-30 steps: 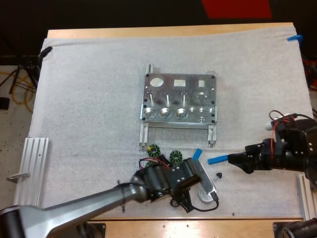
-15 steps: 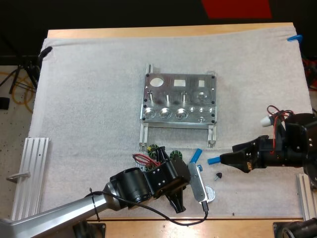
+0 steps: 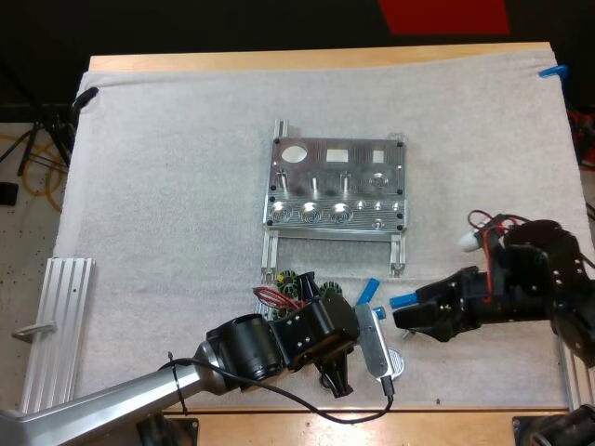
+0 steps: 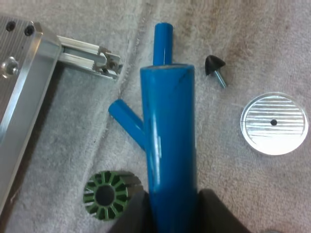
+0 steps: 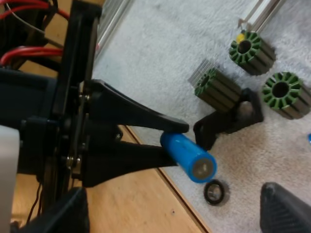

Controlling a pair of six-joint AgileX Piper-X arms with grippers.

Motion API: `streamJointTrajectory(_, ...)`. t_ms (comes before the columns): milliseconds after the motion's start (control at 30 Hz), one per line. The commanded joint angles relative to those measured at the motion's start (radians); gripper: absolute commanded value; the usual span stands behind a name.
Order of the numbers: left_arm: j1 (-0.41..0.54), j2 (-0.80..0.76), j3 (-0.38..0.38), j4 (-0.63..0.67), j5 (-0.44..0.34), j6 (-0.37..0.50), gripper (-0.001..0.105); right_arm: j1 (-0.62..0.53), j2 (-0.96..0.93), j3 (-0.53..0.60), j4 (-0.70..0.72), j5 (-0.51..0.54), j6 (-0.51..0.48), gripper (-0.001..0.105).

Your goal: Load cells from left to right

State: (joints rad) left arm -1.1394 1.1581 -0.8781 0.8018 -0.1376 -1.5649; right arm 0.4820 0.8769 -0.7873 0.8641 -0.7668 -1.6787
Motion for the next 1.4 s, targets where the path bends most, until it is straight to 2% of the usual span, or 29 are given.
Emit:
streamJointTrajectory(0,-0.001,-0.007,-0.007,-0.023,-0.001,0.002,0.000,0.013,0.022,-0.004,-0.028,0.003,0.002,0.070)
streamJointTrajectory(200,-0.001,-0.007,-0.007,-0.023,-0.001,0.002,0.000,0.025,0.101,-0.004,-0.063,-0.011,0.001,0.070)
streamJointTrajectory(267,-0.001,-0.007,-0.008,-0.026,-0.001,0.002,0.000,0.025,0.121,-0.004,-0.085,-0.053,0.001,0.070)
streamJointTrajectory(700,-0.001,-0.007,-0.008,-0.068,-0.001,0.008,0.000,0.025,0.189,-0.004,-0.089,-0.133,-0.030,0.070)
streamJointTrajectory(800,-0.001,-0.007,-0.008,-0.068,-0.001,0.033,0.000,0.025,0.205,-0.004,-0.092,-0.164,-0.038,0.060)
streamJointTrajectory(867,-0.001,-0.007,-0.008,-0.079,-0.001,0.047,0.000,0.025,0.219,-0.004,-0.100,-0.182,-0.046,0.049)
streamJointTrajectory(933,-0.001,-0.007,-0.008,-0.092,-0.001,0.050,0.000,0.025,0.226,-0.004,-0.100,-0.182,-0.052,0.045)
streamJointTrajectory(1367,-0.001,-0.007,-0.008,-0.130,0.015,0.056,0.000,0.025,0.233,-0.004,-0.100,-0.182,-0.058,0.044)
